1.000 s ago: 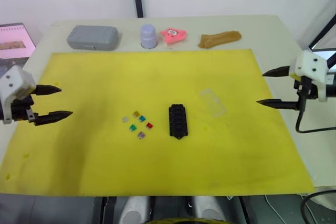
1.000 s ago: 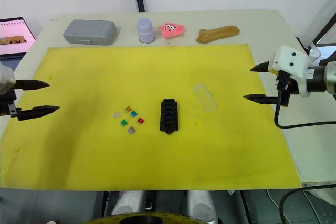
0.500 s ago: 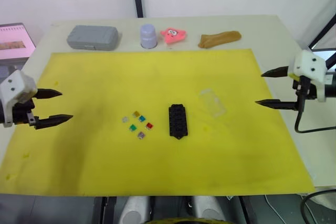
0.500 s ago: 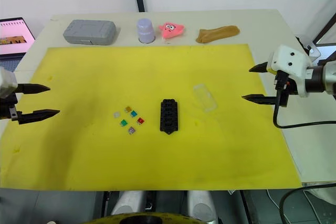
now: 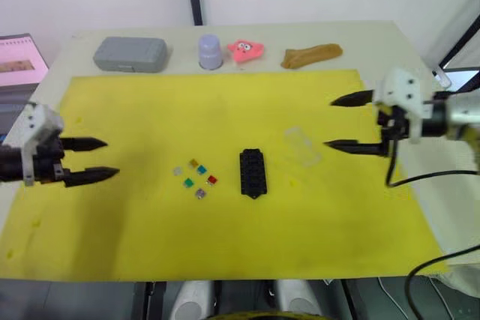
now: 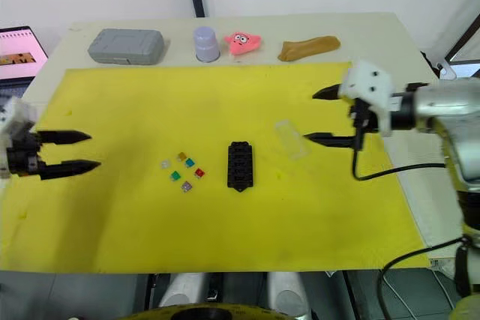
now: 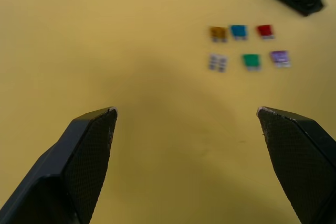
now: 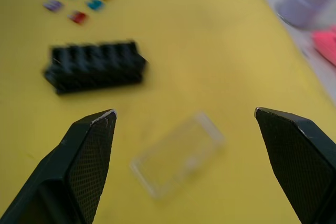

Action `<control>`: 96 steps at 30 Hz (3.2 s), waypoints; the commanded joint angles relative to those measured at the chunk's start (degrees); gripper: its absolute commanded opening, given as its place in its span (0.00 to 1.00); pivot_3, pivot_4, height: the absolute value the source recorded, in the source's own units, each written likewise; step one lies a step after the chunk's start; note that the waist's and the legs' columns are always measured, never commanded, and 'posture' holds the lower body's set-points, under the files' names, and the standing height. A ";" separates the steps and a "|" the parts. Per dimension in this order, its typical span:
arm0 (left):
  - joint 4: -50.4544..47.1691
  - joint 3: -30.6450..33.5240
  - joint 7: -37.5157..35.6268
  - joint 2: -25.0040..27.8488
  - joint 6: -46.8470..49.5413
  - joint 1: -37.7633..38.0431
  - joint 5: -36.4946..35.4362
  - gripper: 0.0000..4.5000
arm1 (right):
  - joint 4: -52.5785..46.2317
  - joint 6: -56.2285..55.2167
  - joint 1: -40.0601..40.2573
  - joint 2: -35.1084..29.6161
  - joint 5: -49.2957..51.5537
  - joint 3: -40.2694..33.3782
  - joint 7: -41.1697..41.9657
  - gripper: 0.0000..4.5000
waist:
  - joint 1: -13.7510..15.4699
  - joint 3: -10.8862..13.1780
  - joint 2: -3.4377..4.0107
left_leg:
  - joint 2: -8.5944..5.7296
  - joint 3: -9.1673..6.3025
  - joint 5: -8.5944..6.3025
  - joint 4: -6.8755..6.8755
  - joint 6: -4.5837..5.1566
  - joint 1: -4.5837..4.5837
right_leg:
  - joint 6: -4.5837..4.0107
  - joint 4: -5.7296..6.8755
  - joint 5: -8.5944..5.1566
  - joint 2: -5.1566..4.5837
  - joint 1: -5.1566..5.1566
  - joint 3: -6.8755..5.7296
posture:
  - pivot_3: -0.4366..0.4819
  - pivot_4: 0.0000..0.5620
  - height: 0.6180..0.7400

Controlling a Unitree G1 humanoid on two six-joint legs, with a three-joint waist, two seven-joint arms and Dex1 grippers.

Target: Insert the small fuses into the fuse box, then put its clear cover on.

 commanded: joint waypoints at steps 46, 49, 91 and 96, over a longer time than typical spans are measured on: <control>28.28 -28.78 -4.83 -16.83 34.10 -31.63 0.68 0.60 | -16.94 6.46 -4.71 9.66 2.13 8.78 -10.12 1.00 | 0.26 -0.10 -0.23 | -0.16 -0.06 0.15 0.13 -0.27 -0.03 | 0.00 0.06 0.00 -0.09 -0.02 -0.04 | 0.48 0.27 1.00; 29.18 -29.53 -5.72 -17.54 32.91 -32.02 1.91 0.60 | -17.94 7.93 -4.50 9.54 3.60 8.31 -10.05 1.00 | 0.31 -0.11 -0.23 | -0.16 -0.06 0.15 0.13 -0.26 -0.03 | 0.00 0.06 0.00 -0.09 -0.01 -0.04 | 0.48 0.27 1.00; 39.83 -27.43 -6.85 -22.76 25.41 -34.82 10.98 0.01 | -11.52 6.50 -4.98 15.20 -0.60 16.42 -11.78 1.00 | 0.50 -0.18 -0.20 | -0.31 -0.30 0.17 0.18 -0.28 0.07 | 0.01 0.04 0.00 -0.16 0.21 -0.16 | 0.48 0.27 1.00; 40.47 -27.53 -6.82 -22.78 24.69 -34.74 11.23 0.01 | -11.96 6.66 -4.60 15.23 -0.47 16.20 -12.01 1.00 | 0.49 -0.20 -0.17 | -0.30 -0.32 0.17 0.18 -0.28 0.11 | 0.01 0.07 0.00 -0.14 0.25 -0.16 | 0.48 0.27 1.00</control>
